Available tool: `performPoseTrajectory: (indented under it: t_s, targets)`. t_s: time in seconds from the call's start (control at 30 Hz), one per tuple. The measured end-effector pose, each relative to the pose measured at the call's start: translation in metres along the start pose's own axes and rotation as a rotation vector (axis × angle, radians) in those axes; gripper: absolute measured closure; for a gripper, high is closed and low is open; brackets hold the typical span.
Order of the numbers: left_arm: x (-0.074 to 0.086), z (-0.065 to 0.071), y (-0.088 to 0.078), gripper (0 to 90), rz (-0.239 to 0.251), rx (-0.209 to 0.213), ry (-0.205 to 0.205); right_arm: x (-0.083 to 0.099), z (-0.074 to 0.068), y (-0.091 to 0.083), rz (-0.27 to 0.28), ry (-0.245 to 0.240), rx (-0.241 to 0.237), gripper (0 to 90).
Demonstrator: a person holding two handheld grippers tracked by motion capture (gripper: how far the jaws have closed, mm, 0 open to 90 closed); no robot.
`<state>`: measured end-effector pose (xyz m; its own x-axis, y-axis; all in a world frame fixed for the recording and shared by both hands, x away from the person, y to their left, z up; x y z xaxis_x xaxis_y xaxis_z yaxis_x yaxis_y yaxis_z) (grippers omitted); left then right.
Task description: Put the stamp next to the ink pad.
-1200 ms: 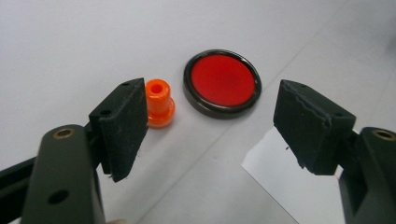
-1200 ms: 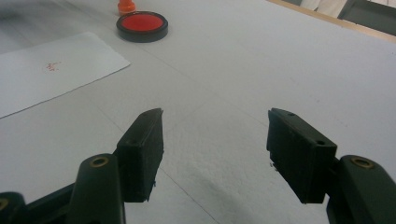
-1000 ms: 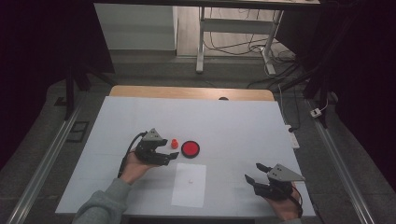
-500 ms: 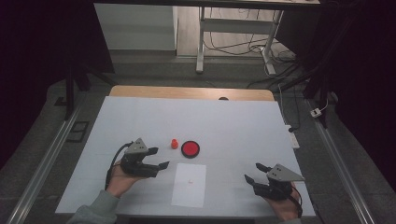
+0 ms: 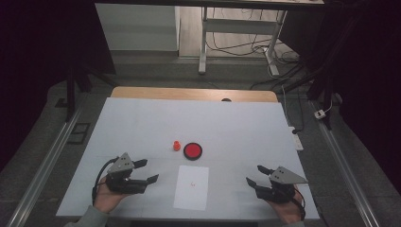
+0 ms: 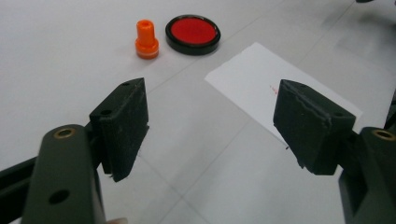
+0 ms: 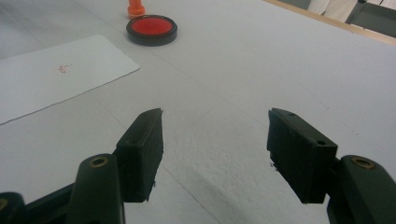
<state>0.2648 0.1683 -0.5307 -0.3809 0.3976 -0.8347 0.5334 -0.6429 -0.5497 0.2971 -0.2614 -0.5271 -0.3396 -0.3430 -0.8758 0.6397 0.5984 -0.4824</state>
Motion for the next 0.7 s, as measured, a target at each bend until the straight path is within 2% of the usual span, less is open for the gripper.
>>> performPoseTrajectory:
  t_s: [0.27,0.37,0.7]
  targets:
    - [0.023,-0.001,-0.006,27.3,-0.029,-0.045,0.005,0.0,-0.001,0.0,-0.002,-0.005,-0.013,35.3]
    - [0.027,-0.002,-0.008,27.4,-0.029,-0.065,0.013,0.0,-0.002,0.001,-0.003,-0.007,-0.017,35.3]
    - [0.037,-0.002,-0.012,27.6,-0.042,-0.085,0.0,0.002,0.0,0.001,-0.011,-0.007,-0.022,35.4]
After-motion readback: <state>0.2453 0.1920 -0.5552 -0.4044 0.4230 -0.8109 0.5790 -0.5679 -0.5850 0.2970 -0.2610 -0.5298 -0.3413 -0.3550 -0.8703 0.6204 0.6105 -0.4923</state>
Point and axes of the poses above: each handheld gripper's, and its own axes: y roughly forward along the jaws, x roughly out of its underside, z roughly to its right, the point moved 5 cm from there along y, roughly forward along the jaws, and after that the axes turned 6 degrees about y, right-handed, at the moved point
